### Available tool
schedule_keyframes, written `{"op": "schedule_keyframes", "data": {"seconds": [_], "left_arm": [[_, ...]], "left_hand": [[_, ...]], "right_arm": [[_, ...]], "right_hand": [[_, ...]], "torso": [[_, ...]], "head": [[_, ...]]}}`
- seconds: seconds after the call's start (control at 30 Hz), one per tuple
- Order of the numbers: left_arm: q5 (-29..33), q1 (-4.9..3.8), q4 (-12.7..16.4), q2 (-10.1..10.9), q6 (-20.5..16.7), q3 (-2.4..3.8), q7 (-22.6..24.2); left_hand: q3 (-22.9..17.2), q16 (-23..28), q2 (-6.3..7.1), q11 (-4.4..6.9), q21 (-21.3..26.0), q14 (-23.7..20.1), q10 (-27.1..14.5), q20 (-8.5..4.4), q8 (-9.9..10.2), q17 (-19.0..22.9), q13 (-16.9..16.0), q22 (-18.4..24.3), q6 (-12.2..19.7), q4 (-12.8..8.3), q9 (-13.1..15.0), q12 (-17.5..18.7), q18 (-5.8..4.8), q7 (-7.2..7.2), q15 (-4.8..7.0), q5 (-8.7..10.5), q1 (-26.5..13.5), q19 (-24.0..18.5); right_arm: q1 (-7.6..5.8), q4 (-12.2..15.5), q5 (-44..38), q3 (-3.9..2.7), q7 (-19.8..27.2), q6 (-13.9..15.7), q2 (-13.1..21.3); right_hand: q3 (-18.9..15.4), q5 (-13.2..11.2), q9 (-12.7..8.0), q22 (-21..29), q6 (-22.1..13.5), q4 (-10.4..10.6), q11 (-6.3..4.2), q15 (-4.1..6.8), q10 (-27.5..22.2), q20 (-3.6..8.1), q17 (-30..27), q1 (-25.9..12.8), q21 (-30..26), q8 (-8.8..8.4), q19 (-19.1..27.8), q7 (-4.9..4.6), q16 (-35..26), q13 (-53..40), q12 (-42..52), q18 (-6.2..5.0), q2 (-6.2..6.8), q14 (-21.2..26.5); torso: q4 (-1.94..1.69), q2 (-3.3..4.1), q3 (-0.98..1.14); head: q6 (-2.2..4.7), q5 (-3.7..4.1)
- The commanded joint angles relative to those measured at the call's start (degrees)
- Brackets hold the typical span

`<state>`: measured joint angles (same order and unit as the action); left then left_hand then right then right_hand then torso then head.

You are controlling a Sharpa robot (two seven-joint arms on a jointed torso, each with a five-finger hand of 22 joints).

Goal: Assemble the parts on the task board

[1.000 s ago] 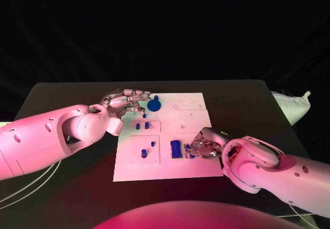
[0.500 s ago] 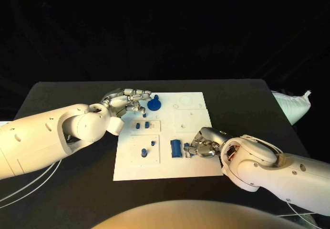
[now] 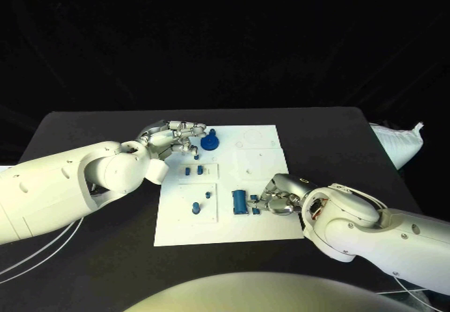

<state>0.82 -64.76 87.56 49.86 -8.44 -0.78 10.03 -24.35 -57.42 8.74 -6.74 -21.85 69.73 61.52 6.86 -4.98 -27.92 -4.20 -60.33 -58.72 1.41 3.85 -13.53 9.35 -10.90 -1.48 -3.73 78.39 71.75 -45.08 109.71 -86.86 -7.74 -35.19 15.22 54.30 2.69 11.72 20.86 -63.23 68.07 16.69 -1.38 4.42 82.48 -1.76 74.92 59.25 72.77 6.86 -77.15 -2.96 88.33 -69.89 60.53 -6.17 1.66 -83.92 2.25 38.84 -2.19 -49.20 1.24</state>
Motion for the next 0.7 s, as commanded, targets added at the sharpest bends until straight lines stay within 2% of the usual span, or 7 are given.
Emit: {"op": "schedule_keyframes", "data": {"seconds": [0.03, 0.27, 0.4, 0.5, 0.6, 0.7], "left_arm": [[-0.2, -0.02, 0.0, -0.1, 1.2, 0.03, 0.1], [-0.2, -0.01, 0.0, -0.1, 1.3, 0.03, 0.1], [-0.2, -0.01, -0.1, -0.1, 1.3, 0.03, 0.1], [-0.2, 0.00, -0.1, -0.1, 1.4, 0.03, 0.1], [-0.2, 0.03, -0.2, -0.2, 1.4, 0.03, 0.1], [-0.2, 0.15, -0.4, -0.3, 1.4, 0.03, 0.3]], "left_hand": [[0.4, -0.1, -0.45, 0.07, 0.4, -0.5, -0.3, 0.24, -0.2, 0.1, 0.1, 0.1, 0.3, 0.0, 0.0, -0.3, 1.00, -0.01, -0.09, 0.18, 0.0, -0.2], [0.4, -0.1, -0.45, 0.07, 0.4, -0.5, -0.3, 0.24, -0.2, 0.1, 0.1, 0.1, 0.3, 0.0, 0.0, -0.3, 1.00, -0.01, -0.09, 0.18, 0.0, -0.2], [0.4, -0.1, -0.45, 0.07, 0.4, -0.5, -0.3, 0.24, -0.2, 0.1, 0.1, 0.1, 0.3, 0.0, 0.0, -0.3, 1.00, -0.01, -0.09, 0.18, 0.0, -0.2], [0.4, -0.1, -0.49, 0.07, 0.4, -0.5, -0.4, 0.25, -0.2, 0.1, 0.1, 0.1, 0.3, 0.0, 0.0, -0.3, 1.00, -0.02, -0.10, 0.17, 0.0, -0.2], [0.4, -0.1, -0.49, 0.07, 0.4, -0.5, -0.4, 0.25, -0.2, 0.1, 0.1, 0.1, 0.3, 0.0, 0.0, -0.3, 1.00, -0.02, -0.10, 0.17, 0.0, -0.2], [0.4, -0.1, -0.49, 0.07, 0.4, -0.5, -0.4, 0.25, -0.2, 0.1, 0.1, 0.1, 0.3, 0.0, 0.0, -0.3, 1.00, -0.02, -0.10, 0.17, 0.0, -0.2]], "right_arm": [[0.05, 0.7, -1.3, 0.00, 0.1, -0.6, 0.5], [0.07, 2.1, -1.7, -0.01, 0.2, -0.4, 2.0], [0.07, 1.8, -1.8, -0.02, 0.3, -0.8, 2.5], [0.07, 1.5, -1.6, -0.02, 0.5, -1.0, 2.6], [0.07, 1.2, -0.6, -0.02, 1.2, 1.0, 2.6], [0.03, 0.5, 3.4, -0.03, 4.6, 5.0, 2.8]], "right_hand": [[-0.5, -0.3, 0.1, -0.1, 0.3, 0.0, 0.07, 0.40, 0.5, 0.20, 12.5, -0.5, 0.2, 0.13, -0.4, -0.01, 0.2, -0.1, 0.0, 0.75, -0.07, -5.6], [-1.2, 0.4, 0.2, -0.2, 0.4, -0.2, 0.01, 0.45, 0.6, 0.24, 12.6, 0.1, 0.3, 0.13, -0.5, 0.05, 0.3, -0.1, 0.0, 0.77, -0.72, -5.6], [-2.0, 0.9, 0.5, -0.3, 0.3, -1.6, 0.00, 0.49, 0.6, 0.28, 12.7, 4.0, 0.3, -0.01, -0.5, 0.06, 0.3, -0.1, -0.1, 0.78, -0.88, -5.6], [-2.4, -0.1, 0.7, -0.4, 0.2, -3.1, 0.04, 0.45, 0.5, 0.26, 12.7, 7.1, 0.3, -0.14, -0.5, -0.02, 0.3, -0.1, -0.3, 0.80, -0.78, -5.6], [-2.8, -0.4, 0.6, 0.4, -0.6, -3.9, 0.30, 0.28, 0.2, 0.17, 12.1, 8.8, -0.2, -0.66, 0.0, -0.37, -0.1, 0.0, -0.7, 0.66, -0.69, -5.5], [-3.7, 0.5, -0.1, 3.2, -3.6, -4.5, 1.22, -0.42, -2.0, -0.27, 10.3, 10.3, -2.2, -2.38, 1.5, -1.52, -1.2, 3.1, -5.7, 0.19, 0.08, -5.1]], "torso": [[0.07, -0.02, 0.03], [0.02, -0.02, -0.03], [-0.01, -0.03, -0.03], [-0.13, 0.04, 0.01], [-0.11, -0.04, -0.02], [-0.05, -0.16, -0.01]], "head": [[0.00, -0.08], [-0.08, 0.17], [-0.07, 0.13], [0.10, 0.23], [0.21, 0.24], [0.60, 0.14]]}}
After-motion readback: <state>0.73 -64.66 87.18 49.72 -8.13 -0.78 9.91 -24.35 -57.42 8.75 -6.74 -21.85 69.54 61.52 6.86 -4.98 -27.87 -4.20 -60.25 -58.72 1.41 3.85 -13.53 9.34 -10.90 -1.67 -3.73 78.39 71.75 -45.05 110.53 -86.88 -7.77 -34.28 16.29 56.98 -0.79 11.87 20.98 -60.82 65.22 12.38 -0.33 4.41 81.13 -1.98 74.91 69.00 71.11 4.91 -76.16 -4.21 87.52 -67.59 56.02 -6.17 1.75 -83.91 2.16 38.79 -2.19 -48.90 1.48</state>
